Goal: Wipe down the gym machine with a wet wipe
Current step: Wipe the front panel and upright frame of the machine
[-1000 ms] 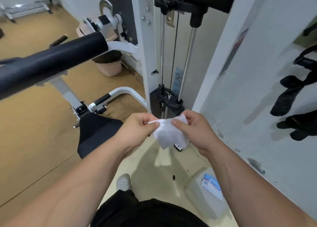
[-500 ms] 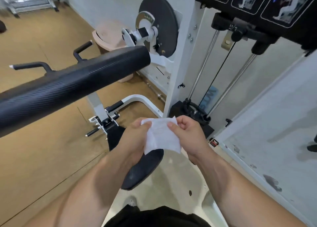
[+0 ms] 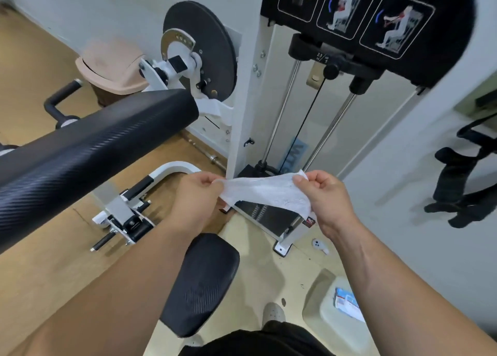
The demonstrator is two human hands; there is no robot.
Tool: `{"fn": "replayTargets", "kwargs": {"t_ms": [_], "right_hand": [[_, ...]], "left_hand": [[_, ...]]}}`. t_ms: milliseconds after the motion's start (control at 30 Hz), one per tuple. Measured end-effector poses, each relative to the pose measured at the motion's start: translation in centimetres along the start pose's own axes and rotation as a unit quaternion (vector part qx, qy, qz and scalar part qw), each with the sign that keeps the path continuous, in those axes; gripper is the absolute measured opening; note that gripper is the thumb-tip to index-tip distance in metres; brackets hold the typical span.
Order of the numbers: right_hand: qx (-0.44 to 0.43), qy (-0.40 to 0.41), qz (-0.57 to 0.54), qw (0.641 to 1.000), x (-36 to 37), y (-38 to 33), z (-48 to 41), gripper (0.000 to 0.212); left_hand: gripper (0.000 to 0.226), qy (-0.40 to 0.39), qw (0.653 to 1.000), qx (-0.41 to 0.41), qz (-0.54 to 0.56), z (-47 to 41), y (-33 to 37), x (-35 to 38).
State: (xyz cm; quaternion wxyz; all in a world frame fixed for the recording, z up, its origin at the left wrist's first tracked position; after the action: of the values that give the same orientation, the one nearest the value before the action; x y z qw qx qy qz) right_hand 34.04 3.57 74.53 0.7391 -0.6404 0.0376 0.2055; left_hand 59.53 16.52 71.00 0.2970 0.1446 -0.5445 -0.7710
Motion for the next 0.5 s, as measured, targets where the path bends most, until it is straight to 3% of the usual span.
{"fn": "replayTargets", "kwargs": {"t_ms": [200,300,367,500], "right_hand": [[-0.066,0.089,-0.004,0.994,-9.2,-5.1,-4.4,0.023],[-0.123,0.111,-0.004,0.986,-13.9,-9.2,-6.9,0.02],[-0.168,0.128,0.005,0.977,-17.0,-12.3,-8.5,0.009],[-0.3,0.192,0.075,0.932,-23.2,-19.7,-10.0,0.019]], "left_hand": [[0.02,-0.044,0.976,-0.051,0.209,-4.1,3.8,10.9],[0.025,-0.083,0.958,-0.036,0.271,-5.7,7.5,18.1],[0.027,-0.086,0.964,0.013,0.25,-6.4,11.1,22.0],[0.028,-0.103,0.965,0.186,0.151,-6.0,20.2,28.7]]}}
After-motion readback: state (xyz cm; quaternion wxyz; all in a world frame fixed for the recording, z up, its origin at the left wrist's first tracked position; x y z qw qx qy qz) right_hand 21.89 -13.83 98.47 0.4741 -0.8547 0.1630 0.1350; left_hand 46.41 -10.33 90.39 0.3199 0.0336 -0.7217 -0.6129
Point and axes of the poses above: each hand's wrist, its own z-axis away from the middle knuckle, its own x-axis out of the palm, y = z × x, the point moved 10 cm from there along -z, towards the middle knuckle, and after that the axes turned 9 degrees about z, right-handed, at the moved point
